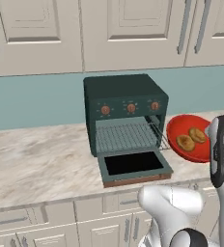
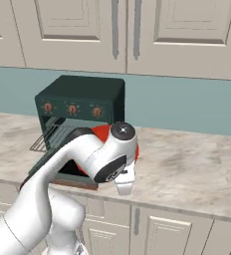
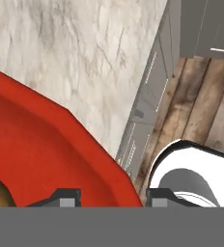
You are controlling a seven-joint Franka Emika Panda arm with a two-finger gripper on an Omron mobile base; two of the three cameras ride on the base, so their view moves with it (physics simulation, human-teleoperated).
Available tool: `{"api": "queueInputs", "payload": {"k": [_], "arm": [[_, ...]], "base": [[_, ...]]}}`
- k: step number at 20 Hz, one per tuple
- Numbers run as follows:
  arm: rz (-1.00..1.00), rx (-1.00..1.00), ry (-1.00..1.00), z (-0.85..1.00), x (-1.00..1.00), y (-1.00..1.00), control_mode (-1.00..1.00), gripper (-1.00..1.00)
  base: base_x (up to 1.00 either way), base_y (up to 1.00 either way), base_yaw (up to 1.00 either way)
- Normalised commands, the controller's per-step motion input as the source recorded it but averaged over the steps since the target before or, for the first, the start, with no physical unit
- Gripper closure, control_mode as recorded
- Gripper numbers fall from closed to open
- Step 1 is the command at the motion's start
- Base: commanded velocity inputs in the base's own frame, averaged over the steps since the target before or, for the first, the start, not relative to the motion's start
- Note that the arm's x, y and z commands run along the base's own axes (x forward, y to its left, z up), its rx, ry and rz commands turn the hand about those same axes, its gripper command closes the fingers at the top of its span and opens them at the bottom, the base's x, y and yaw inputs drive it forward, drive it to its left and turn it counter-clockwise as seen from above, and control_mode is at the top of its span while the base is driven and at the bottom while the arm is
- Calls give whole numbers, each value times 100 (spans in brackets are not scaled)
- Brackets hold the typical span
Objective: Pick up the heated bread from the toaster oven and place it in the bowl. Then move the bread bowl to the dining counter.
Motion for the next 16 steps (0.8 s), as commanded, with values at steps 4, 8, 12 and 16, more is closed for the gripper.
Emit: {"api": "queueInputs", "payload": {"k": [4, 8, 12, 16], "arm": [[0, 0, 0, 0, 0, 0, 100, 100], [0, 0, 0, 0, 0, 0, 100, 100], [0, 0, 0, 0, 0, 0, 100, 100], [0, 0, 0, 0, 0, 0, 100, 100]], "base": [[-87, 76, 30], [-56, 94, 43], [-3, 100, 58], [0, 100, 71]]}}
